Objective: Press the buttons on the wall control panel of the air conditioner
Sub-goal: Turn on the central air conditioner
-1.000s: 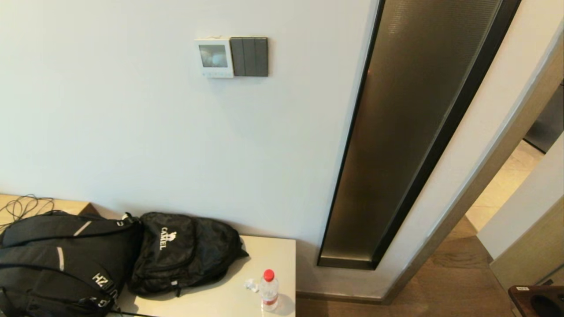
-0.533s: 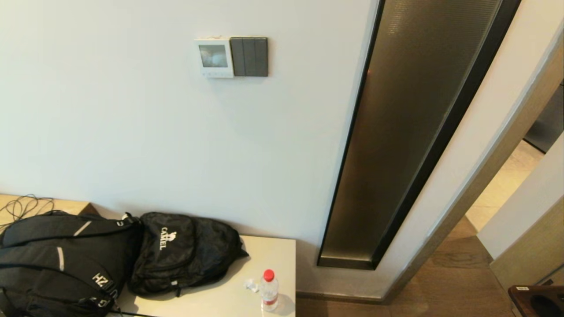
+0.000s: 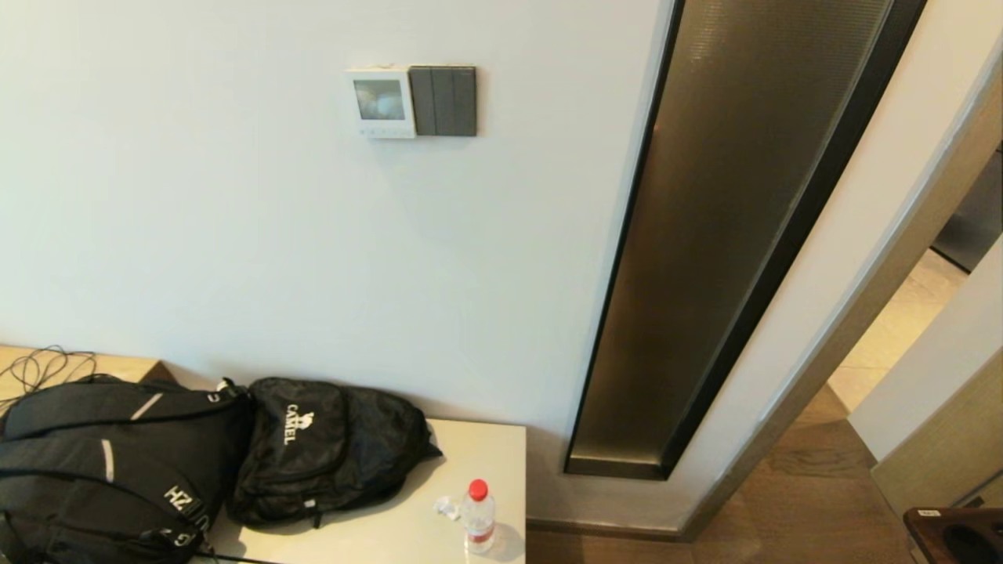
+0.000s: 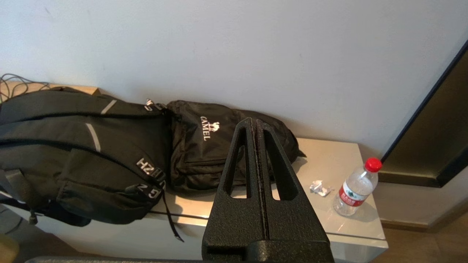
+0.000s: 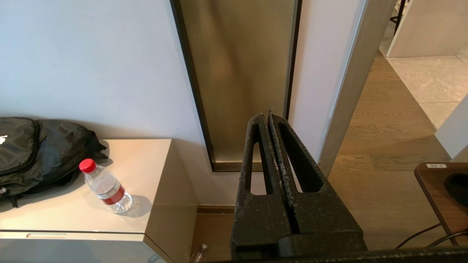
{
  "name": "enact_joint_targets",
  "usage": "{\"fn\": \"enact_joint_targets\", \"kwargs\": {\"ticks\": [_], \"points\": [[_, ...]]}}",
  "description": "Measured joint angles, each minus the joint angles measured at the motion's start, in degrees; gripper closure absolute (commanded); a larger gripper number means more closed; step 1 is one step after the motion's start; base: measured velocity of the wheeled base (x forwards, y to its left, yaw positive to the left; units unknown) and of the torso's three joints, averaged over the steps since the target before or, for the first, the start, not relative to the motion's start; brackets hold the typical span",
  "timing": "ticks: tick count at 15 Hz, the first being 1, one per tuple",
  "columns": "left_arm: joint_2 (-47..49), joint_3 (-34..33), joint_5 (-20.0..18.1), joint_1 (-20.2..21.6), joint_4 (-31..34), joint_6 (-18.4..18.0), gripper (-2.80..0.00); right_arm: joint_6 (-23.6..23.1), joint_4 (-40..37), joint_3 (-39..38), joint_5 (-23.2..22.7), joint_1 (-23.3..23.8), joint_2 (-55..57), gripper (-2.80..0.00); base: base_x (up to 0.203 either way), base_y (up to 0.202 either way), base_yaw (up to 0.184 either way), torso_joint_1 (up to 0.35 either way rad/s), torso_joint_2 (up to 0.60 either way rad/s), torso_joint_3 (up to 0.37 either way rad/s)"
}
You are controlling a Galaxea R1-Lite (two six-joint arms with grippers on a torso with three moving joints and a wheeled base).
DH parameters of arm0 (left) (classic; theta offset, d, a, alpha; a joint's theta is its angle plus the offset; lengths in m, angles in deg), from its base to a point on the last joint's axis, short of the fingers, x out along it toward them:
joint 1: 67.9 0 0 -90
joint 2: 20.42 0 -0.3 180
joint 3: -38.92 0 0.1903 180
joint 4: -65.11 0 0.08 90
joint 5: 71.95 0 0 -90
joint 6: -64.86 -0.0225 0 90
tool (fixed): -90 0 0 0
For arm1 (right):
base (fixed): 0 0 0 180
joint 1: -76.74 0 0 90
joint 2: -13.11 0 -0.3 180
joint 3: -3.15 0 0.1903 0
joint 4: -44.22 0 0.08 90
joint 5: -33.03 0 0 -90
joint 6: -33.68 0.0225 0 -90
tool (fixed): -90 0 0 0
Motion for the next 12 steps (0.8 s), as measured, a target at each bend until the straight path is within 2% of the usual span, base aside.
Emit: {"fn": "enact_joint_targets", "kwargs": {"ticks": [4,7,12], "points": [[0.1,2.2,-0.4,0.0,0.2,0.2,0.0,0.0,0.0,0.0,0.0,0.0,0.0,0.0,0.0,0.0,0.0,0.0,0.0,0.0],[3.1,9.7,-0.8,0.0,0.8,0.3,0.0,0.0,0.0,0.0,0.0,0.0,0.0,0.0,0.0,0.0,0.0,0.0,0.0,0.0],[16.5,25.1,-1.7,-1.1,-1.4,0.5,0.0,0.0,0.0,0.0,0.0,0.0,0.0,0.0,0.0,0.0,0.0,0.0,0.0,0.0]]}}
